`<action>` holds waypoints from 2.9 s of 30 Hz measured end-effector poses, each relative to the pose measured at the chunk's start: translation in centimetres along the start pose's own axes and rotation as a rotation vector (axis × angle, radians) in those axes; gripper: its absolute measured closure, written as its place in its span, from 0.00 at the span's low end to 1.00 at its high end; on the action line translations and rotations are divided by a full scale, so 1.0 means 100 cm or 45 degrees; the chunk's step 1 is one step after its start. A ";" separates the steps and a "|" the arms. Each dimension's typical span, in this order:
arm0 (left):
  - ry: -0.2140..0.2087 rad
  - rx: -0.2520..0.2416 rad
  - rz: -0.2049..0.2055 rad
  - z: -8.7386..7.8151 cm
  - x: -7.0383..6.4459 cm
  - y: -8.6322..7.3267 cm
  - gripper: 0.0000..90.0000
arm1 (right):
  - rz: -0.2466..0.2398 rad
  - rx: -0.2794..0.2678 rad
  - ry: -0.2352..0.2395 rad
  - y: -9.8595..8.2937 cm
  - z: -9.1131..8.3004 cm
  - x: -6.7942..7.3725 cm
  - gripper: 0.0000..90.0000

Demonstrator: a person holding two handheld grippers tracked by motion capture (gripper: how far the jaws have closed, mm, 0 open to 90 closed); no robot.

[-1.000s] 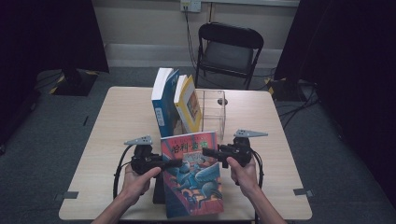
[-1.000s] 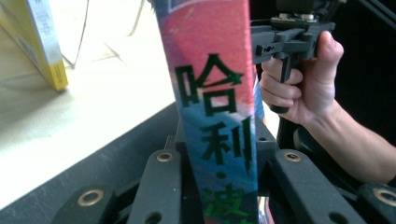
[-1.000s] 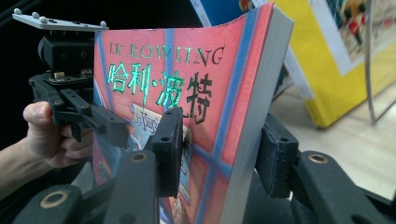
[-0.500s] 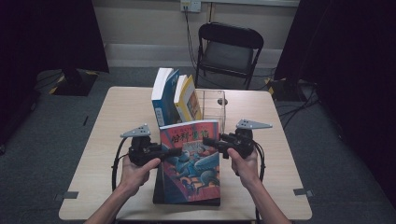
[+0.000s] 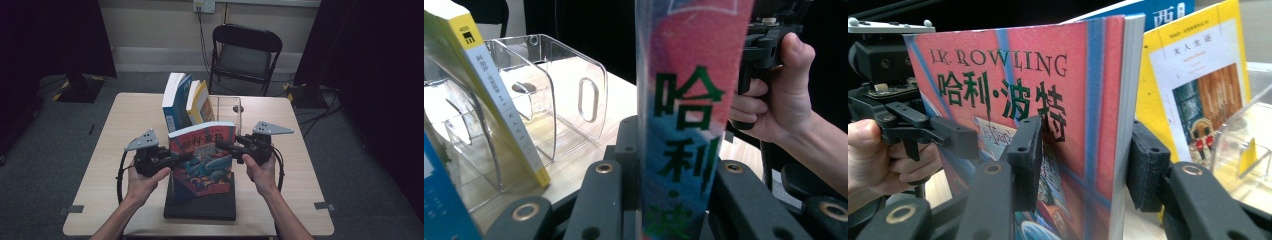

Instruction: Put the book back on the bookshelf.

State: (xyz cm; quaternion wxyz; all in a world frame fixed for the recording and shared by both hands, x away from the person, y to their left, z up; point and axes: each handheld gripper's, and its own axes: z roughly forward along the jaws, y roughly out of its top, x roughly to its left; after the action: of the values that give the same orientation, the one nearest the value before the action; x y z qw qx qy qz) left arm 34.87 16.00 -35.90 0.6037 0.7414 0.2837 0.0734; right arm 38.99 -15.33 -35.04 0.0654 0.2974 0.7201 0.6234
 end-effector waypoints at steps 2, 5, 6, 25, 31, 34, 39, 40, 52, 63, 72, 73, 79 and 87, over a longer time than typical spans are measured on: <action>0.018 -0.004 0.032 -0.002 -0.004 -0.002 0.82 | -0.005 -0.010 0.017 -0.001 0.001 0.002 0.60; 0.043 -0.011 0.081 -0.001 -0.007 -0.005 0.78 | -0.016 -0.007 0.028 -0.001 0.001 0.005 0.59; 0.038 -0.010 0.097 0.000 -0.007 -0.005 0.77 | -0.023 -0.009 0.027 -0.001 0.001 0.006 0.59; 0.072 -0.065 0.085 0.023 -0.008 -0.014 0.73 | -0.050 0.021 0.017 0.002 0.001 0.012 0.57; 0.053 -0.059 0.061 0.022 -0.014 -0.012 0.83 | -0.058 0.039 0.005 0.003 0.005 0.012 0.47; 0.075 -0.054 0.048 0.020 -0.013 -0.012 0.83 | -0.068 0.054 -0.019 0.001 0.009 0.013 0.40; 0.132 -0.075 -0.014 0.011 -0.003 -0.011 0.83 | -0.062 0.058 -0.042 -0.004 0.007 0.008 0.35; 0.157 -0.088 -0.024 0.010 -0.001 -0.011 0.83 | -0.066 0.063 -0.050 -0.005 0.006 0.007 0.34; 0.282 -0.118 -0.021 -0.004 0.010 -0.007 0.83 | -0.083 0.110 -0.058 -0.007 0.016 -0.006 0.49; 0.354 -0.128 -0.052 -0.019 0.018 -0.009 0.83 | -0.075 0.168 -0.102 -0.010 0.040 -0.020 0.57; 0.365 -0.139 -0.070 -0.019 0.018 -0.009 0.83 | -0.121 0.189 -0.140 0.002 0.062 -0.027 0.69; 0.368 -0.148 -0.066 -0.019 0.018 -0.009 0.83 | -0.129 0.190 -0.142 0.003 0.065 -0.028 0.70; 0.372 -0.154 -0.071 -0.022 0.018 -0.007 0.83 | -0.124 0.212 -0.178 0.002 0.079 -0.038 0.68; 0.399 -0.153 -0.076 -0.026 0.020 -0.007 0.83 | -0.125 0.216 -0.226 0.002 0.101 -0.040 0.48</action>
State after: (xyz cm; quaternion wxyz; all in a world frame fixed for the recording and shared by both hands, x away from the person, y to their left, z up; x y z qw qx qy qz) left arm 35.09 19.29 -36.36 0.5973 0.6746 0.3913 0.1869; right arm 47.03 -8.73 -38.09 0.1339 0.3203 0.7752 0.5277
